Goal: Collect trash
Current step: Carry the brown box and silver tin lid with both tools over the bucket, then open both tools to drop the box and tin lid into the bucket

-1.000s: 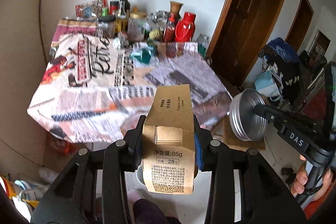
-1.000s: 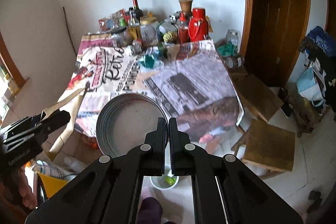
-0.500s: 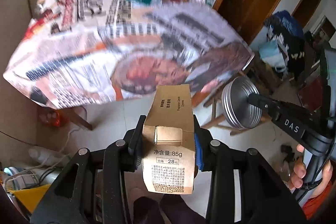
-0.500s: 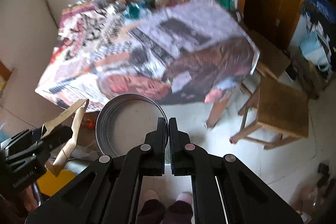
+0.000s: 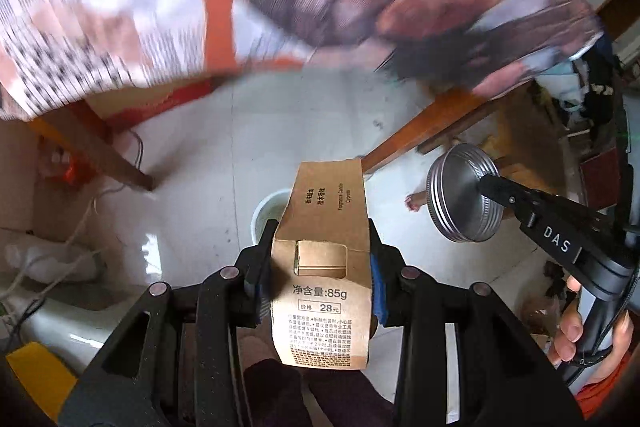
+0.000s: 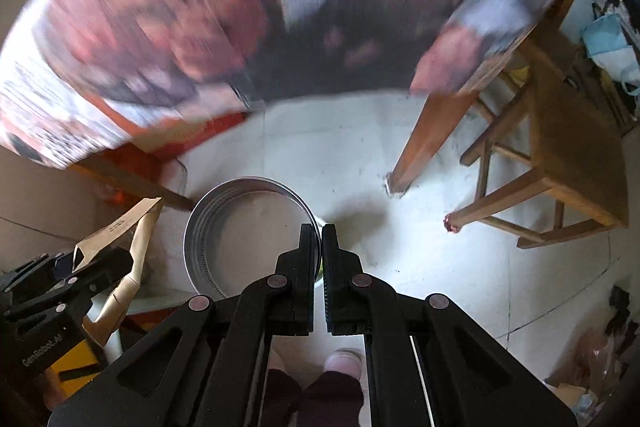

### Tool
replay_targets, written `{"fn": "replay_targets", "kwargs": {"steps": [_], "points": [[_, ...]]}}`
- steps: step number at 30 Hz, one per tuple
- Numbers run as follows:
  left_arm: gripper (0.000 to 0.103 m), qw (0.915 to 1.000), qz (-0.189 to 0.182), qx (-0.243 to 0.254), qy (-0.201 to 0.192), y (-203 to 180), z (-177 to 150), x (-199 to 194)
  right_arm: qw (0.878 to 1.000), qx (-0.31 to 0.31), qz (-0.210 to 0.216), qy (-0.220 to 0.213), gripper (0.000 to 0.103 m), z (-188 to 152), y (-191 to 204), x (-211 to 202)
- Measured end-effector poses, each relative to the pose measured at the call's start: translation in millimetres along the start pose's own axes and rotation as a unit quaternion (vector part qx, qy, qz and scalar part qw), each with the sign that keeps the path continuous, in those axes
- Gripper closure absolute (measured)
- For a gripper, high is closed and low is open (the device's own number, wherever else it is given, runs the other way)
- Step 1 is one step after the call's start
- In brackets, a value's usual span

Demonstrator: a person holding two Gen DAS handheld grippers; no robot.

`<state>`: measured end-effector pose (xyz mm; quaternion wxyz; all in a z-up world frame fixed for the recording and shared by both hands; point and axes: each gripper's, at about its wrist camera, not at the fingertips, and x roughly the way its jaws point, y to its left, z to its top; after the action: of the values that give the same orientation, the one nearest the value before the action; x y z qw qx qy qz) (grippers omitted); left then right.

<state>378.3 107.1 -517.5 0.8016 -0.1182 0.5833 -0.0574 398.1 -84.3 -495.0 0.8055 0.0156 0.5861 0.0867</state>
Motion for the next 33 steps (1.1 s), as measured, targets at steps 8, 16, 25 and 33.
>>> {"fn": "replay_targets", "kwargs": {"steps": [8,16,25,33], "points": [[0.065,0.9996,0.005,-0.014,0.023,22,-9,78,0.999,-0.033,0.01,0.043,0.099,-10,9,92],[0.064,0.999,-0.004,-0.023,0.038,23,-2,115,0.993,-0.031,0.025,0.114,0.079,-13,8,132],[0.05,0.9974,-0.003,-0.029,0.066,18,10,124,0.994,-0.024,0.018,0.105,0.079,-6,0,115],[0.049,0.9979,-0.002,-0.017,0.062,3,15,80,0.996,-0.022,0.019,0.083,0.078,6,8,68]]}}
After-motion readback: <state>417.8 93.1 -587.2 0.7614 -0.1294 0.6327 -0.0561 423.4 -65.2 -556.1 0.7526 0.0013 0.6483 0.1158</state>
